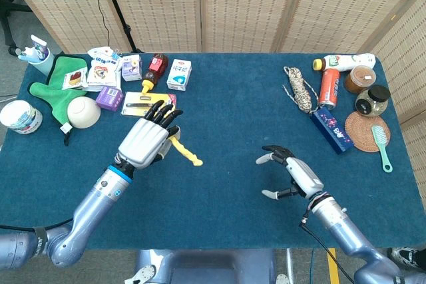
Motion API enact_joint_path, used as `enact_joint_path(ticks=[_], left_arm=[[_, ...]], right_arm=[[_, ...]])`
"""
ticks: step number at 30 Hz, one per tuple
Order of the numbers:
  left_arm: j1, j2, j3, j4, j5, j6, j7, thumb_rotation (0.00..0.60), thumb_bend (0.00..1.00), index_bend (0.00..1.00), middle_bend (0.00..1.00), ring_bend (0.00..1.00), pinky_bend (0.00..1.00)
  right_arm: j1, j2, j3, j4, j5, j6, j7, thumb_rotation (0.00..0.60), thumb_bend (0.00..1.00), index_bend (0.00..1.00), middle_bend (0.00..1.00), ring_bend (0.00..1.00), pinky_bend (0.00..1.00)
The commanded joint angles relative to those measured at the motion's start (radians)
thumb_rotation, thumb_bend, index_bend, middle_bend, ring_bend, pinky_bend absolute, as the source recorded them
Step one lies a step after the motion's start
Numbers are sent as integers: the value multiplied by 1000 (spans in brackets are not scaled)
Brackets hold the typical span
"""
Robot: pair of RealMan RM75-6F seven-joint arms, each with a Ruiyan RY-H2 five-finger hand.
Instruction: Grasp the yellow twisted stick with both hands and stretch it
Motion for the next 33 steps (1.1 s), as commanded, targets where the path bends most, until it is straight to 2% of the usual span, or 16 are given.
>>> enact_joint_path(ticks=[1,13,22,33], left_arm=[[-10,-6,3,-2,1,-2,6,600,557,731,170,88,0],[-53,-57,5,16,-10,-3,22,600,557,732,170,88,0],[-72,-87,11,19,-19,11,40,600,557,732,170,88,0],[-100,-127,13,34,-39,13,52,600,557,731,170,88,0]], right_arm=[[25,-31,11,17,28,-30,17,600,198,328,59,0,0],[90,-113,38,69,50,-106,130,600,198,335,6,0,0],[122,-169,47,109,59,-127,158,600,198,317,0,0,0],[171,-243,67,149,89,-155,160,600,198,343,0,0,0]])
